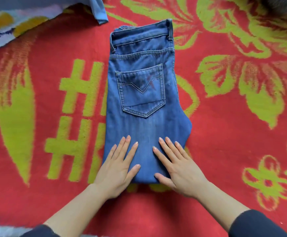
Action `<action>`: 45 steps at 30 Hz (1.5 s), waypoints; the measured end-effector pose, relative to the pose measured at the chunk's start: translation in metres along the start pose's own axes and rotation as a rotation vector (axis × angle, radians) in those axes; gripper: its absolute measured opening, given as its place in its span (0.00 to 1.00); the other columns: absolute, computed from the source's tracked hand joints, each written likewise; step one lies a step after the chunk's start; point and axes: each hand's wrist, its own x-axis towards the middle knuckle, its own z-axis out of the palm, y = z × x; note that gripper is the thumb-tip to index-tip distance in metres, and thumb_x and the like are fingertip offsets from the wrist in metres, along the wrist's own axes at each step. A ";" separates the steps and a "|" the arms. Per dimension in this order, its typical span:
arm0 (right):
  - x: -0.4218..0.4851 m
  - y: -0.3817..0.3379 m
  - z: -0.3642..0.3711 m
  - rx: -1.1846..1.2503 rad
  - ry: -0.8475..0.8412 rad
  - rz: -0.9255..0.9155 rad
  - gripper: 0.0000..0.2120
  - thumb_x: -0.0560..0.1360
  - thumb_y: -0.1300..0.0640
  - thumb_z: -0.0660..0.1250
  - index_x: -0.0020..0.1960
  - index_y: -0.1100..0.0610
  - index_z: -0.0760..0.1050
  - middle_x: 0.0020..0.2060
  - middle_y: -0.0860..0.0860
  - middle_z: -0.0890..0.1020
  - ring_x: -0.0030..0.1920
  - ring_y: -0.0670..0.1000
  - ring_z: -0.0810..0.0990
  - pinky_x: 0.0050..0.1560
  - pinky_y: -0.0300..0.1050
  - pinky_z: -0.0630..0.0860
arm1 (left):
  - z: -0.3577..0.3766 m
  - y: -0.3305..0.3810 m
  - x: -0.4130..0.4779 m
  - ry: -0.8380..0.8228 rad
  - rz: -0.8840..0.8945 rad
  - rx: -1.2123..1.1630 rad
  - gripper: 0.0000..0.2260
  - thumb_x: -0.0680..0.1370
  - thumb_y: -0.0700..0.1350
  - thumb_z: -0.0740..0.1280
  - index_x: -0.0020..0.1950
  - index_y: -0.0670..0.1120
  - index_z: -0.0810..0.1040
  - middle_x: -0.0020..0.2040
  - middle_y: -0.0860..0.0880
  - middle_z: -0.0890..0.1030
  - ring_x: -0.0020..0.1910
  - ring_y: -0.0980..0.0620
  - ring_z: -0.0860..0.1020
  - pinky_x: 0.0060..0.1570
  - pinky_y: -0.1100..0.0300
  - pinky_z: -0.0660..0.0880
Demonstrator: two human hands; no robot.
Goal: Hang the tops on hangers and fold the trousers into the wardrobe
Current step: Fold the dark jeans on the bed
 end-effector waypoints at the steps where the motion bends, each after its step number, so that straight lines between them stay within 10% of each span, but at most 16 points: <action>1: -0.008 0.000 0.005 0.003 -0.003 -0.044 0.37 0.73 0.35 0.58 0.74 0.57 0.65 0.74 0.59 0.63 0.74 0.59 0.60 0.72 0.56 0.57 | 0.003 -0.002 -0.004 -0.015 0.022 -0.011 0.32 0.77 0.65 0.41 0.77 0.51 0.38 0.77 0.48 0.35 0.75 0.51 0.33 0.73 0.58 0.33; 4: -0.022 0.003 0.012 -0.057 -0.065 -0.092 0.44 0.66 0.37 0.68 0.74 0.60 0.64 0.73 0.59 0.64 0.74 0.60 0.62 0.73 0.57 0.59 | 0.006 -0.011 -0.016 -0.088 0.110 0.052 0.37 0.77 0.67 0.49 0.74 0.53 0.30 0.74 0.50 0.29 0.74 0.52 0.30 0.72 0.59 0.30; 7: -0.022 0.001 0.015 -0.127 -0.016 -0.022 0.37 0.65 0.49 0.73 0.70 0.64 0.69 0.69 0.62 0.70 0.70 0.62 0.69 0.68 0.57 0.68 | 0.005 -0.017 -0.022 -0.078 0.132 0.209 0.42 0.74 0.44 0.63 0.76 0.47 0.35 0.77 0.44 0.36 0.75 0.43 0.35 0.73 0.53 0.36; 10: -0.017 0.000 0.014 -0.181 0.107 -0.031 0.22 0.72 0.61 0.60 0.64 0.66 0.75 0.64 0.64 0.76 0.65 0.62 0.75 0.62 0.54 0.74 | 0.003 -0.010 -0.022 -0.079 0.071 0.313 0.41 0.72 0.31 0.56 0.74 0.44 0.30 0.76 0.40 0.35 0.75 0.41 0.34 0.73 0.54 0.38; 12: -0.011 0.000 0.001 -0.155 0.072 -0.043 0.22 0.69 0.57 0.70 0.61 0.65 0.78 0.61 0.63 0.78 0.62 0.60 0.78 0.62 0.51 0.75 | -0.002 -0.002 -0.019 -0.130 0.045 0.352 0.39 0.73 0.30 0.55 0.77 0.43 0.35 0.77 0.39 0.38 0.77 0.42 0.39 0.75 0.54 0.42; 16: 0.001 0.009 -0.038 0.136 -0.225 0.100 0.12 0.77 0.51 0.60 0.57 0.57 0.72 0.59 0.58 0.78 0.62 0.58 0.75 0.58 0.49 0.69 | -0.039 0.015 -0.010 -0.232 -0.095 0.154 0.29 0.73 0.33 0.57 0.75 0.46 0.62 0.76 0.40 0.60 0.74 0.43 0.61 0.70 0.53 0.61; 18: 0.003 0.013 -0.059 0.253 -0.192 0.174 0.09 0.76 0.52 0.60 0.40 0.54 0.68 0.43 0.57 0.81 0.48 0.60 0.78 0.40 0.48 0.67 | -0.066 0.022 -0.006 -0.237 -0.159 -0.004 0.14 0.69 0.34 0.57 0.49 0.47 0.75 0.54 0.42 0.80 0.53 0.40 0.77 0.49 0.52 0.74; 20: 0.000 0.014 -0.078 0.334 -0.240 0.211 0.13 0.74 0.54 0.61 0.32 0.54 0.65 0.30 0.52 0.76 0.38 0.58 0.76 0.33 0.46 0.62 | -0.085 0.026 -0.005 -0.351 -0.191 -0.126 0.07 0.66 0.33 0.56 0.34 0.45 0.66 0.33 0.44 0.75 0.34 0.43 0.73 0.32 0.56 0.67; 23: -0.013 0.013 -0.091 0.438 -0.429 0.271 0.13 0.71 0.53 0.64 0.30 0.57 0.69 0.27 0.50 0.76 0.33 0.52 0.75 0.33 0.46 0.69 | -0.098 0.042 -0.015 -0.570 -0.227 -0.176 0.08 0.66 0.33 0.60 0.33 0.45 0.67 0.29 0.49 0.71 0.28 0.51 0.69 0.23 0.64 0.60; 32: -0.065 0.002 -0.076 0.996 -1.184 0.564 0.03 0.65 0.63 0.67 0.35 0.58 0.79 0.30 0.53 0.82 0.30 0.50 0.80 0.30 0.39 0.75 | -0.064 0.068 -0.069 -1.086 -0.396 -0.762 0.07 0.53 0.34 0.59 0.29 0.40 0.72 0.25 0.47 0.75 0.26 0.51 0.75 0.26 0.67 0.70; 38: -0.043 0.030 -0.093 1.090 -0.776 0.638 0.07 0.54 0.59 0.69 0.32 0.56 0.79 0.31 0.53 0.80 0.31 0.51 0.78 0.29 0.36 0.70 | -0.096 0.048 -0.045 -0.685 -0.380 -0.909 0.07 0.53 0.38 0.62 0.30 0.42 0.72 0.30 0.45 0.72 0.31 0.48 0.69 0.29 0.63 0.62; 45: 0.004 0.067 -0.116 1.029 -0.096 0.608 0.07 0.63 0.60 0.73 0.37 0.61 0.77 0.32 0.53 0.74 0.35 0.50 0.72 0.36 0.45 0.65 | -0.127 0.020 0.005 -0.022 -0.307 -0.946 0.10 0.64 0.41 0.68 0.45 0.44 0.81 0.36 0.50 0.79 0.35 0.54 0.74 0.34 0.62 0.70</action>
